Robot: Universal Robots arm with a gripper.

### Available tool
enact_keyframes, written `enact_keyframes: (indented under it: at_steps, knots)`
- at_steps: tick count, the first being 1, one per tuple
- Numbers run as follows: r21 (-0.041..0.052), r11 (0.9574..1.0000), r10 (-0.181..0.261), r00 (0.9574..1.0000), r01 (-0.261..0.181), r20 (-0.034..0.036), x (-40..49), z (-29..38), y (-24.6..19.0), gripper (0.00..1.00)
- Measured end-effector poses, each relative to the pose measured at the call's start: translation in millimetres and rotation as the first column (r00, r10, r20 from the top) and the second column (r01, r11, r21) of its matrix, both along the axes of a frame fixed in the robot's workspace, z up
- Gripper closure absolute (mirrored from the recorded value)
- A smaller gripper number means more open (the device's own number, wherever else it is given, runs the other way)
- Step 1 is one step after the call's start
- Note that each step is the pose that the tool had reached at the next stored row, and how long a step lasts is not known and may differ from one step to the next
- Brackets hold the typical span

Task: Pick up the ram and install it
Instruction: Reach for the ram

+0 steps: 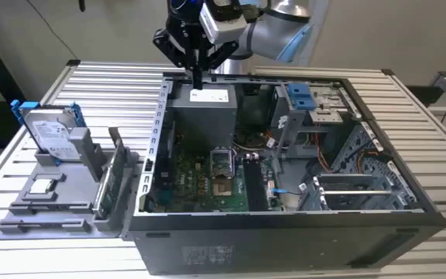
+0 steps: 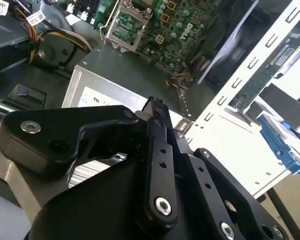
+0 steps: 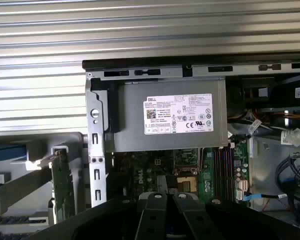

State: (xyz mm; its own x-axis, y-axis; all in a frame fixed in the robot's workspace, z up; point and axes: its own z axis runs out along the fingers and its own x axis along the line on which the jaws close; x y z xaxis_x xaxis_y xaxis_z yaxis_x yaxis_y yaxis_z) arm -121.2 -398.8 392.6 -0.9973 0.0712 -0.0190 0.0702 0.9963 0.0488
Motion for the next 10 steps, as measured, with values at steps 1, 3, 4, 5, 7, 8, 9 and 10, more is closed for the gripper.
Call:
enact_keyframes:
  at_steps: [1, 3, 4, 5, 7, 8, 9, 10]
  knots:
    - [0.0, 1.0, 0.0, 1.0, 0.0, 0.0, 0.0, 0.0, 0.0, 0.89]
    - [0.0, 1.0, 0.0, 1.0, 0.0, 0.0, 0.0, 0.0, 0.0, 0.89]
    - [0.0, 1.0, 0.0, 1.0, 0.0, 0.0, 0.0, 0.0, 0.0, 0.89]
    - [0.0, 1.0, 0.0, 1.0, 0.0, 0.0, 0.0, 0.0, 0.0, 0.89]
    - [0.0, 1.0, 0.0, 1.0, 0.0, 0.0, 0.0, 0.0, 0.0, 0.89]
    - [0.0, 1.0, 0.0, 1.0, 0.0, 0.0, 0.0, 0.0, 0.0, 0.89]
    - [0.0, 1.0, 0.0, 1.0, 0.0, 0.0, 0.0, 0.0, 0.0, 0.89]
    - [0.0, 1.0, 0.0, 1.0, 0.0, 0.0, 0.0, 0.0, 0.0, 0.89]
